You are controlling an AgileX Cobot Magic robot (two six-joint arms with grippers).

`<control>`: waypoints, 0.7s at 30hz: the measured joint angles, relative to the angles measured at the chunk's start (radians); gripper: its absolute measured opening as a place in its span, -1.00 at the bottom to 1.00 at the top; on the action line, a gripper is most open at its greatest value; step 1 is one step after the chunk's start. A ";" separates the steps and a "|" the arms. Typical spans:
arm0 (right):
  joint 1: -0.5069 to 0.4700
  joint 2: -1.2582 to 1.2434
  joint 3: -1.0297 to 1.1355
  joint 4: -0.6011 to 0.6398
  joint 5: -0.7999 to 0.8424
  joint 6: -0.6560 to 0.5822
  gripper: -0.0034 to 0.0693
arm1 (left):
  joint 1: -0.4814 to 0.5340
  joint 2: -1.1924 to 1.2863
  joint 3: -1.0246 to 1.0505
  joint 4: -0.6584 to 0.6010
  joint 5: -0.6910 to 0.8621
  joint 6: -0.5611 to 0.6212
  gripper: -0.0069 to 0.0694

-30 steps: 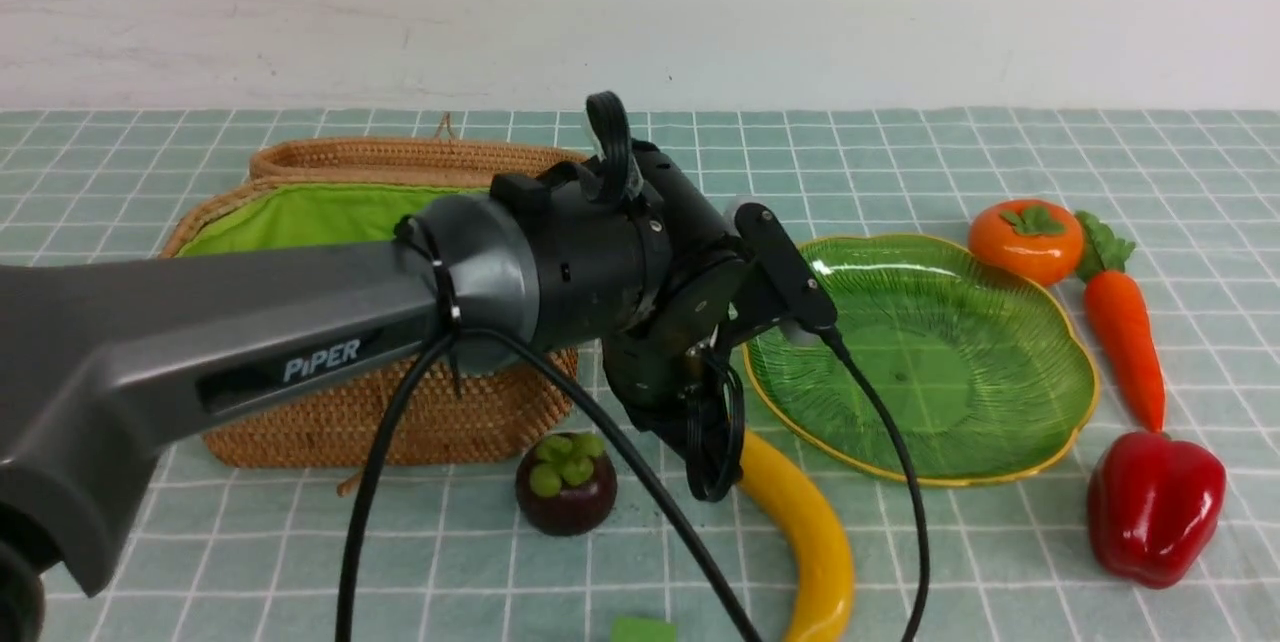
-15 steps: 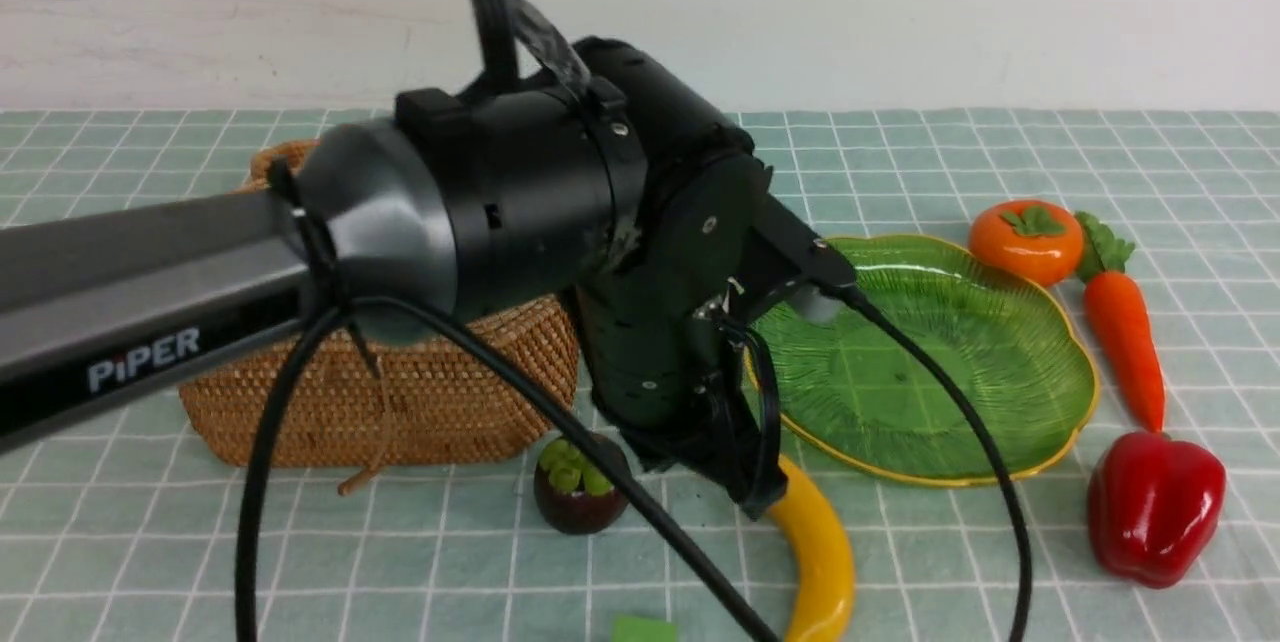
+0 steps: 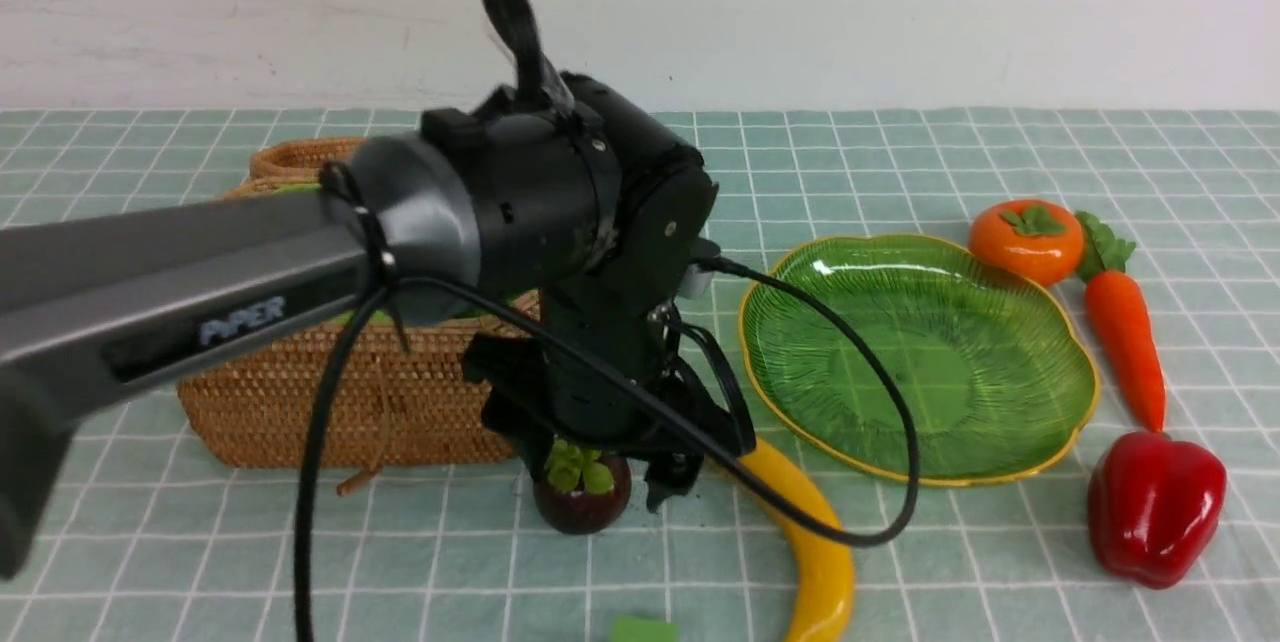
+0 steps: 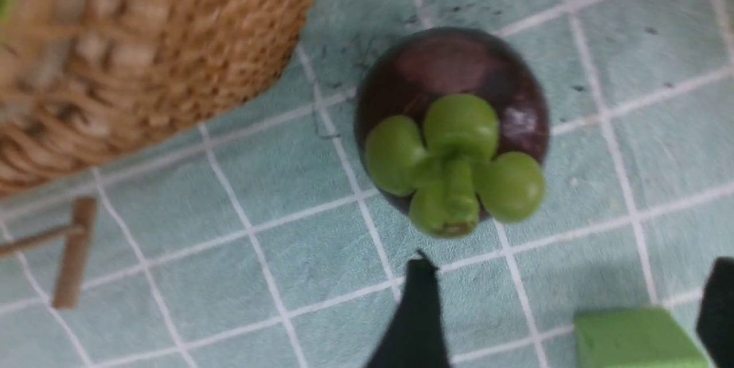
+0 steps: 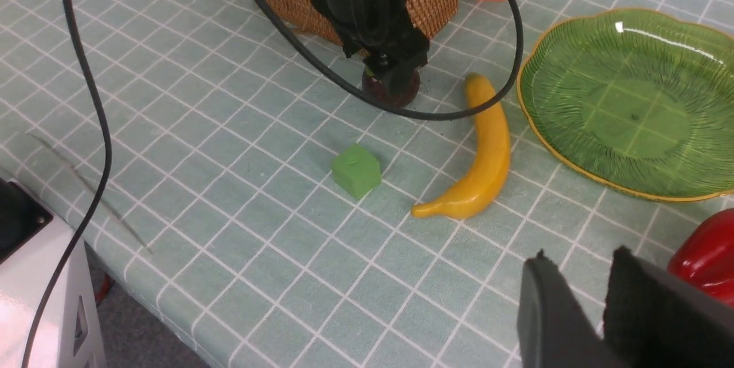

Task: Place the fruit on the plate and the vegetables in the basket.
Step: Grab a mangosteen with your left arm and put it on the plate on the right

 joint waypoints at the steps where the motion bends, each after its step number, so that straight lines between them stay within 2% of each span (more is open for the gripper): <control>1: 0.000 0.000 0.000 0.000 0.000 0.000 -0.44 | 0.000 0.011 0.000 0.006 -0.014 -0.019 0.90; 8: 0.000 0.000 0.000 0.000 0.000 -0.001 -0.44 | 0.000 0.051 -0.001 0.075 -0.076 -0.131 0.87; 14: 0.000 0.000 0.000 0.000 0.000 -0.016 -0.44 | 0.000 0.091 -0.002 0.139 -0.081 -0.164 0.82; 21: 0.001 0.000 0.000 0.001 0.000 -0.022 -0.44 | 0.001 0.122 -0.002 0.119 -0.097 -0.191 0.74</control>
